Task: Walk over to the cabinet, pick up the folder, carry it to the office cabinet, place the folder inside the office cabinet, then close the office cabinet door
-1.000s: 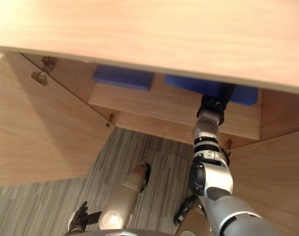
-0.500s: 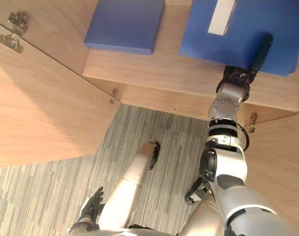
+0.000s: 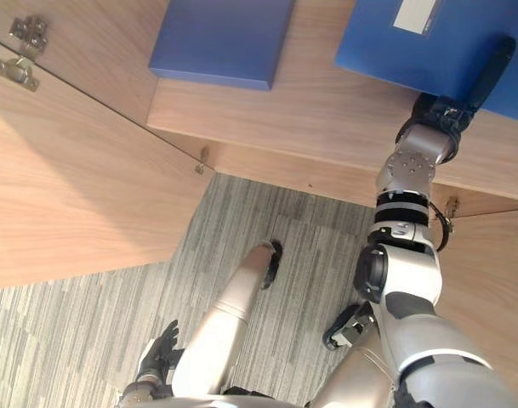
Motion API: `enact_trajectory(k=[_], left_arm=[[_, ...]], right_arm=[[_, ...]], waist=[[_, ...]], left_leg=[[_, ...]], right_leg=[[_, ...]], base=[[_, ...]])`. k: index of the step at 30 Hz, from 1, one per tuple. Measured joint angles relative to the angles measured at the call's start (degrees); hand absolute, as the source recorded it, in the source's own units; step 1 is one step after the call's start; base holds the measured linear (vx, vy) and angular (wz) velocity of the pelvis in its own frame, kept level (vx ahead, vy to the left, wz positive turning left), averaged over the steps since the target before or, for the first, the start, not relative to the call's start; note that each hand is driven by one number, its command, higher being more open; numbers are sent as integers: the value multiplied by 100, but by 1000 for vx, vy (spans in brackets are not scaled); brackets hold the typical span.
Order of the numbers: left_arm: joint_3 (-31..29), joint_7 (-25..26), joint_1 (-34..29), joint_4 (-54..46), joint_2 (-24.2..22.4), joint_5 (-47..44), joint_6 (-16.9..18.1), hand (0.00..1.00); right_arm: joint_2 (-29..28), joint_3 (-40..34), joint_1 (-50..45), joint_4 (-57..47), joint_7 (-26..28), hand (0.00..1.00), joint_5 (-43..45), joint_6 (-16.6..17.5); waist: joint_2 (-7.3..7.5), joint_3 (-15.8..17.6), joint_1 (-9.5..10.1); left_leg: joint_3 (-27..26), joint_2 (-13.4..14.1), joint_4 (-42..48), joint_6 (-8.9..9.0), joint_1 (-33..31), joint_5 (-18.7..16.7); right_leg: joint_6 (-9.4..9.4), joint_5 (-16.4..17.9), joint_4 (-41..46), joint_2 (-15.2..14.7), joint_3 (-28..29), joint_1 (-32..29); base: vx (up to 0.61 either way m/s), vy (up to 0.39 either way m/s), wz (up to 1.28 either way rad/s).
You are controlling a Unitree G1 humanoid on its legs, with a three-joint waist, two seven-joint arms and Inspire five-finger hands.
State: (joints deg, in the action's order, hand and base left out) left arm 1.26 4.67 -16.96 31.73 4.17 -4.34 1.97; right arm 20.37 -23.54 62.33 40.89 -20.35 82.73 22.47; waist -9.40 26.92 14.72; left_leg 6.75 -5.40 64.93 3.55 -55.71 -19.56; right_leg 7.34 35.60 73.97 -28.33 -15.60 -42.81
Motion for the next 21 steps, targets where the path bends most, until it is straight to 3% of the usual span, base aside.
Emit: enact_trajectory(k=[11,21], left_arm=[[-290,48,18,139,-127,-158,48,100],[-589,146,51,468,-181,-220,131,100]], right_arm=[[-4,954,80,548,-8,100,-463,-608],[0,1691,163,1058,205,100,-1159,-1096]], waist=[[94,60,-244],[333,94,-407]], left_leg=[[-1,217,-421,41,374,39],[-52,374,-751,95,565,148]], right_leg=[[98,-165,-494,205,-142,322],[38,-333,-779,339,-178,390]], base=[[84,-29,-8],[27,-12,-8]])
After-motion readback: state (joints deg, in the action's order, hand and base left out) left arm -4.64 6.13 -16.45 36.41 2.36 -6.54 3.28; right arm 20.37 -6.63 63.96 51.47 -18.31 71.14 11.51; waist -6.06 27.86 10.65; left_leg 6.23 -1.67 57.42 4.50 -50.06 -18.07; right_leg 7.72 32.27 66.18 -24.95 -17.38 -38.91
